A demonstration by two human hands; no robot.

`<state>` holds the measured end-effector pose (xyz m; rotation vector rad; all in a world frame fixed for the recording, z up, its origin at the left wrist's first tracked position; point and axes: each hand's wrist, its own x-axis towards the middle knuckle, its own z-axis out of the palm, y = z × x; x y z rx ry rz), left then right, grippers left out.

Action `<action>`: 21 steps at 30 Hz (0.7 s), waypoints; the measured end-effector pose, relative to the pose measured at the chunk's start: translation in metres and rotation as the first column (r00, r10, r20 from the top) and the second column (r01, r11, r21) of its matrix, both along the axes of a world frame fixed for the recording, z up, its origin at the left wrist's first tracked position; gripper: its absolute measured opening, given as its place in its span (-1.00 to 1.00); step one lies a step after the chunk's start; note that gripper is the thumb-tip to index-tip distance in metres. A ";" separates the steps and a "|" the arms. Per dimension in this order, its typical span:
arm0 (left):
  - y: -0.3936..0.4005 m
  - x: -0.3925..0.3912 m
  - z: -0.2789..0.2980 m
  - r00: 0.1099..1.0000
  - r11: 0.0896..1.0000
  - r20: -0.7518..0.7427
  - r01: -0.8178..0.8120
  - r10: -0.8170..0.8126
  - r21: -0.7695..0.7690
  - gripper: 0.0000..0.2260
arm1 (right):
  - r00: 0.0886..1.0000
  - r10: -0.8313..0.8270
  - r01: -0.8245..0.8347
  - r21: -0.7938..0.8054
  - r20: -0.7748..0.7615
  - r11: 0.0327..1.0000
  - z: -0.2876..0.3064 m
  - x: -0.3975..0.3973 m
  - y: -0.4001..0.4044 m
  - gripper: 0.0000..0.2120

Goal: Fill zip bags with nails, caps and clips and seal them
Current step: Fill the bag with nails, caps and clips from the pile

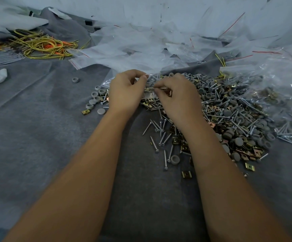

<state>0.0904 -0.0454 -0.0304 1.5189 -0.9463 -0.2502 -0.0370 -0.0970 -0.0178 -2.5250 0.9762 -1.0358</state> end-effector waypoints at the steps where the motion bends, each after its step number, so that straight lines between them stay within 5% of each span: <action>1: 0.000 -0.001 0.001 1.000 1.000 0.007 0.009 -0.009 0.003 -0.87 | 1.000 -0.016 0.016 -0.031 -0.018 0.999 0.000 0.001 0.001 -0.85; 6: 0.000 -0.004 0.002 0.999 1.000 0.032 0.027 -0.027 0.015 -0.86 | 0.993 -0.068 0.059 -0.099 -0.096 0.993 -0.003 0.004 0.002 -0.79; 10: 0.000 -0.004 0.003 1.000 1.000 0.021 0.014 -0.014 0.010 -0.86 | 1.000 -0.008 0.007 -0.029 -0.019 1.000 -0.004 0.007 0.003 -0.64; 17: -0.001 -0.003 0.005 0.992 0.999 -0.121 -0.028 0.024 -0.035 -0.87 | 0.948 -0.016 -0.022 0.115 0.317 0.993 -0.002 0.006 0.002 -0.80; 21: -0.001 -0.002 0.005 0.984 0.998 -0.176 -0.035 0.024 -0.055 -0.87 | 0.942 0.013 -0.031 0.047 0.336 0.998 -0.002 0.007 0.001 -0.94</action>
